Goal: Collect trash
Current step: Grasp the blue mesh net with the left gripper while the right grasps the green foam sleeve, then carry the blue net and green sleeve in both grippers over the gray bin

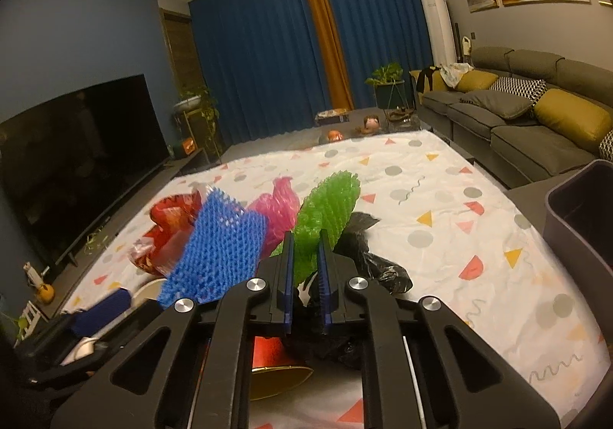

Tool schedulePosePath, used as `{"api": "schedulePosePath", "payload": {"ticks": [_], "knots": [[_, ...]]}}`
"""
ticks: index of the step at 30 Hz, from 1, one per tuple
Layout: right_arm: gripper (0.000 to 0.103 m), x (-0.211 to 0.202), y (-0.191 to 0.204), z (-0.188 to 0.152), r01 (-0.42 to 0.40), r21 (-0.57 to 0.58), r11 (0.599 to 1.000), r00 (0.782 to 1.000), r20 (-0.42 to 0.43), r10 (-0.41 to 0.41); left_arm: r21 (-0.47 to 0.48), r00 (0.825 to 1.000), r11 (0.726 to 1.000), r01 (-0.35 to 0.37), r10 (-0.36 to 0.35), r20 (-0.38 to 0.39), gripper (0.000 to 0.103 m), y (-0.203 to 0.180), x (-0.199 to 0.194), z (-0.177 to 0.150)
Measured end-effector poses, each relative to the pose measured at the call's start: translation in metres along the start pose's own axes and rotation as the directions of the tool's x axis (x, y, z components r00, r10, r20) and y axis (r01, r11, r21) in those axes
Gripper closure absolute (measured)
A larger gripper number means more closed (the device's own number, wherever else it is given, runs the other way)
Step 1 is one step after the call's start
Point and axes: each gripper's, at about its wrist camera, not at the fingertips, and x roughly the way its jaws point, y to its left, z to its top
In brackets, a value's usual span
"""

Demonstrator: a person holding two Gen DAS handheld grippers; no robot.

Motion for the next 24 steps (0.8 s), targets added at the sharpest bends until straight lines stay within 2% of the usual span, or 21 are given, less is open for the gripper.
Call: {"api": "schedulePosePath", "payload": {"ticks": [6,9,15,20,24], "knots": [[0.091,-0.02,0.002,0.003,-0.012,-0.012,1.0,0.999,0.047,0.012,-0.008,0.998,0.999,0.037,-0.037,-0.047,0.074,-0.002,0.011,-0.001],[0.091,-0.03,0.004,0.004,-0.011,-0.023,1.0,0.997,0.072,0.013,-0.016,0.997,0.999,0.048,-0.049,-0.054,0.085,-0.003,0.013,-0.002],[0.091,-0.049,0.003,0.005,-0.013,-0.026,1.0,0.994,0.106,0.015,-0.001,0.996,0.998,0.062,-0.062,-0.065,0.099,-0.009,0.015,-0.003],[0.091,-0.061,0.003,0.005,-0.007,-0.029,1.0,0.992,0.125,0.01,-0.004,0.996,0.998,0.069,-0.069,-0.052,0.101,-0.012,0.013,-0.002],[0.091,-0.074,0.0,0.007,-0.002,-0.025,1.0,0.989,0.15,0.006,-0.001,0.998,0.998,0.066,-0.066,-0.008,0.101,-0.014,0.0,0.005]]}}
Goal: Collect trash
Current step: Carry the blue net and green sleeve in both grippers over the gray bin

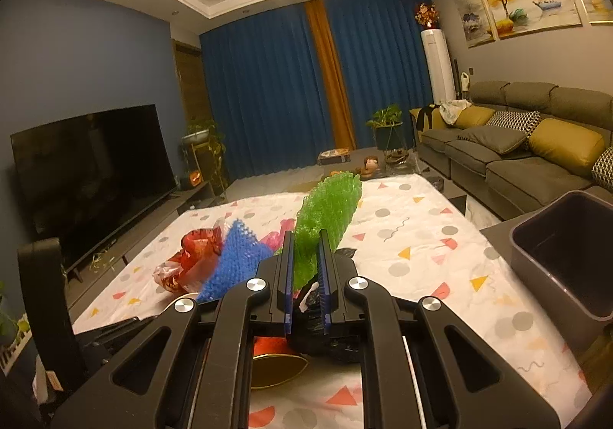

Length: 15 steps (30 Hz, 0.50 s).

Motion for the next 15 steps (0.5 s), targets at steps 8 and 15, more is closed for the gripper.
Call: {"api": "schedulePosePath", "payload": {"ticks": [8,15], "knots": [[0.091,-0.032,-0.014,0.007,0.014,0.002,1.0,0.998,0.063,-0.014,0.024,0.997,1.0,0.016,-0.018,0.072,0.101,-0.015,-0.027,0.013],[0.091,-0.063,-0.033,0.012,0.052,0.016,0.999,0.993,0.106,-0.053,0.063,0.992,0.996,0.062,-0.068,0.103,0.101,-0.043,-0.041,0.017]]}}
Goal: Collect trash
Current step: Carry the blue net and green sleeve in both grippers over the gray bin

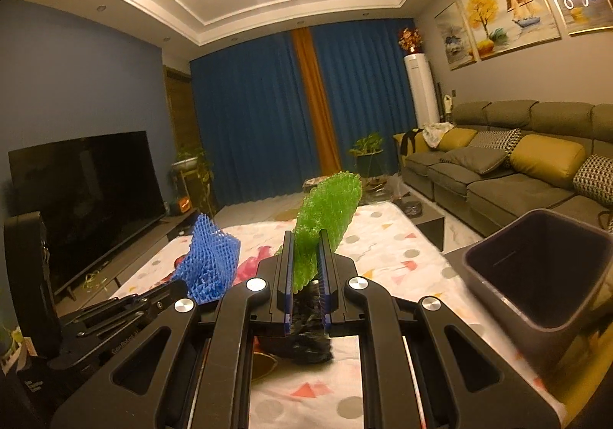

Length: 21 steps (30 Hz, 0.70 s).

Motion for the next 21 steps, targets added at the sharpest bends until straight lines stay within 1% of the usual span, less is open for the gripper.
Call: {"api": "schedulePosePath", "payload": {"ticks": [7,13,17,21], "knots": [[0.091,-0.026,-0.031,0.003,0.066,0.02,0.998,0.997,0.036,-0.067,0.052,0.998,0.997,0.064,-0.064,0.003,0.101,-0.042,0.0,0.002],[0.091,-0.045,-0.061,0.004,0.146,0.039,0.989,0.988,0.052,-0.148,0.105,0.99,0.984,0.141,-0.141,-0.005,0.101,-0.086,0.01,0.004],[0.091,-0.054,-0.085,0.004,0.213,0.048,0.976,0.974,0.062,-0.216,0.135,0.98,0.971,0.198,-0.198,-0.015,0.101,-0.118,0.022,0.005],[0.091,-0.057,-0.113,0.002,0.292,0.064,0.954,0.953,0.066,-0.296,0.165,0.965,0.951,0.261,-0.26,-0.029,0.101,-0.152,0.038,0.006]]}}
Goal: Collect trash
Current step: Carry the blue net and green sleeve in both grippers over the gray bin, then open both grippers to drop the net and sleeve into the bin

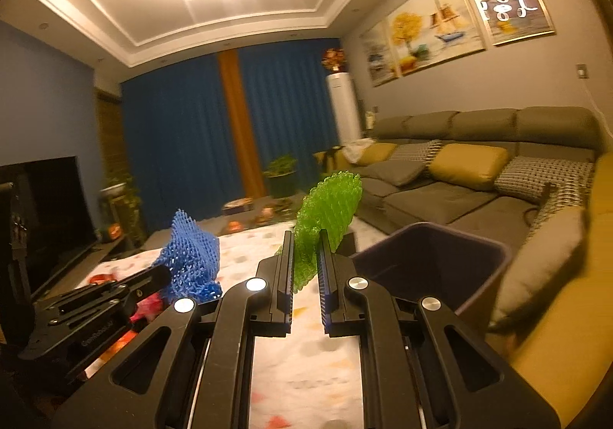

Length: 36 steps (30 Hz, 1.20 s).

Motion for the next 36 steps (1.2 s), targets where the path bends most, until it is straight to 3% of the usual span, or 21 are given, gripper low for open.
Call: {"api": "schedulePosePath", "payload": {"ticks": [8,19,30,33,36], "knots": [[0.091,0.019,-0.038,-0.01,0.132,-0.019,0.991,0.991,-0.015,-0.132,0.033,0.991,0.991,0.133,-0.131,-0.04,0.101,-0.042,0.063,0.005],[0.091,0.052,-0.08,-0.024,0.191,-0.007,0.982,0.977,-0.095,-0.191,0.017,0.966,0.976,0.219,-0.214,-0.141,0.101,-0.062,0.14,-0.009],[0.09,0.07,-0.085,-0.034,0.203,-0.006,0.979,0.968,-0.147,-0.202,-0.022,0.953,0.973,0.23,-0.23,-0.197,0.101,-0.06,0.161,-0.022],[0.09,0.074,-0.083,-0.034,0.206,-0.001,0.978,0.965,-0.163,-0.204,-0.024,0.941,0.965,0.26,-0.258,-0.218,0.101,-0.061,0.166,-0.024],[0.09,0.078,-0.085,-0.032,0.207,0.005,0.978,0.963,-0.175,-0.203,-0.025,0.934,0.961,0.275,-0.273,-0.231,0.091,-0.06,0.169,-0.027]]}}
